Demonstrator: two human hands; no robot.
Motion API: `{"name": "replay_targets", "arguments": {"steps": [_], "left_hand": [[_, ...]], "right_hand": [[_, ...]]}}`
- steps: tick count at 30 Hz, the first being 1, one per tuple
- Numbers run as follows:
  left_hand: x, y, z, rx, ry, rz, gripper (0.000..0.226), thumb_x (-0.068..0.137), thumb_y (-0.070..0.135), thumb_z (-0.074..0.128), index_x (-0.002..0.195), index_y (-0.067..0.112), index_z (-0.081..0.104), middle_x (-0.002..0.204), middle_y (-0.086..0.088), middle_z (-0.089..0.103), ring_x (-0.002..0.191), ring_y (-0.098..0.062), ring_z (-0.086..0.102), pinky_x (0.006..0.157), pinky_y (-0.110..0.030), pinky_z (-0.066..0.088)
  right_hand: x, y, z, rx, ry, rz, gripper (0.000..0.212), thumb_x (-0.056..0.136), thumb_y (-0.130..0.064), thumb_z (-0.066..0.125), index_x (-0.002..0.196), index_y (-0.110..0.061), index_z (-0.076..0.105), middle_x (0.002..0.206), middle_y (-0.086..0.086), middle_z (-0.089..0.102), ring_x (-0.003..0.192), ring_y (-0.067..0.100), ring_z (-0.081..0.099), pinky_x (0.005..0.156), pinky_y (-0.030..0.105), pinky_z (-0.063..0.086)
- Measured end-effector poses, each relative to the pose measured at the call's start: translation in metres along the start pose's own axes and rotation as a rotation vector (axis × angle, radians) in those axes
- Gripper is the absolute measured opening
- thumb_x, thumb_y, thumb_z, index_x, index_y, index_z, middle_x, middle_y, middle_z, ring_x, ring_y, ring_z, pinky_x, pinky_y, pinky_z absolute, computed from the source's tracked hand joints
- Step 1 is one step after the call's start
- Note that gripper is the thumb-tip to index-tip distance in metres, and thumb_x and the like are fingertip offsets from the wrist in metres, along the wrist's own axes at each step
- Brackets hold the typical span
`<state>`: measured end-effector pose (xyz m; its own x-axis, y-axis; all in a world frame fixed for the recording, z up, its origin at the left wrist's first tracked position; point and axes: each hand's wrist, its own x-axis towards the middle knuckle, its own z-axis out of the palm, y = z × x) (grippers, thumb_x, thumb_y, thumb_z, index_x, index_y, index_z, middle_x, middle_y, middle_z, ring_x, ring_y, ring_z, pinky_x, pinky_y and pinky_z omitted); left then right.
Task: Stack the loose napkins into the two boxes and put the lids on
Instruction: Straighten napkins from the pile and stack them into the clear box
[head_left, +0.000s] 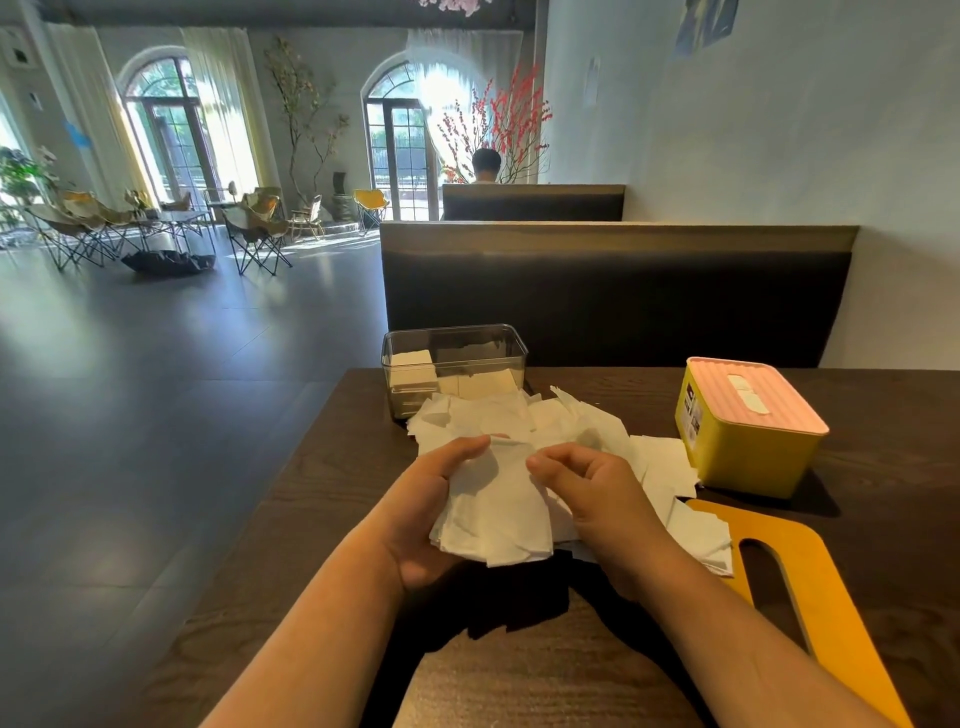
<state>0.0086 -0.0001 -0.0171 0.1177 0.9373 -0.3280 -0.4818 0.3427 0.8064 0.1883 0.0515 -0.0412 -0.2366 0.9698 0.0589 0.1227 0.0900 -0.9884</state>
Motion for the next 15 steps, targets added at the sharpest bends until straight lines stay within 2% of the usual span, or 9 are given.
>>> {"name": "replay_targets", "arguments": {"steps": [4,7,9,12,15], "left_hand": [[0.003,-0.002,-0.002,0.054,0.061,-0.014,0.050,0.092,0.039,0.070,0.135,0.014,0.065,0.122,-0.018,0.075,0.111,-0.038,0.072,0.102,-0.051,0.055],[0.004,-0.003,-0.001,0.052,0.054,0.023,0.043,0.094,0.038,0.068,0.129,0.014,0.068,0.110,-0.018,0.078,0.094,-0.035,0.076,0.089,-0.049,0.059],[0.005,-0.002,-0.001,0.030,0.096,0.061,0.037,0.096,0.037,0.067,0.126,0.016,0.066,0.099,-0.018,0.079,0.084,-0.035,0.077,0.086,-0.049,0.060],[0.010,0.001,-0.007,-0.033,0.184,0.118,0.043,0.099,0.036,0.065,0.138,0.021,0.056,0.107,-0.016,0.080,0.088,-0.035,0.079,0.078,-0.051,0.063],[0.014,0.006,-0.013,-0.108,0.259,0.242,0.045,0.100,0.032,0.064,0.142,0.018,0.054,0.113,-0.013,0.079,0.090,-0.026,0.079,0.068,-0.043,0.061]], "right_hand": [[0.001,0.000,-0.004,-0.015,0.017,-0.022,0.014,0.097,-0.035,0.071,0.103,-0.026,0.079,0.101,-0.014,0.074,0.100,0.008,0.065,0.081,0.023,0.050],[0.002,0.001,-0.005,0.082,0.065,-0.045,0.014,0.098,-0.033,0.071,0.099,-0.022,0.080,0.098,-0.010,0.076,0.098,0.010,0.067,0.078,0.024,0.052],[0.003,-0.001,-0.007,0.097,0.112,-0.079,0.013,0.098,-0.033,0.069,0.098,-0.023,0.079,0.095,-0.014,0.075,0.093,0.004,0.067,0.075,0.018,0.051],[0.003,-0.002,-0.010,0.065,0.157,-0.128,0.013,0.098,-0.035,0.068,0.100,-0.025,0.077,0.093,-0.017,0.075,0.092,-0.002,0.066,0.072,0.017,0.051],[0.003,-0.002,-0.010,0.017,0.171,-0.153,0.010,0.099,-0.035,0.068,0.099,-0.028,0.075,0.097,-0.016,0.073,0.096,0.002,0.066,0.072,0.013,0.050]]}}
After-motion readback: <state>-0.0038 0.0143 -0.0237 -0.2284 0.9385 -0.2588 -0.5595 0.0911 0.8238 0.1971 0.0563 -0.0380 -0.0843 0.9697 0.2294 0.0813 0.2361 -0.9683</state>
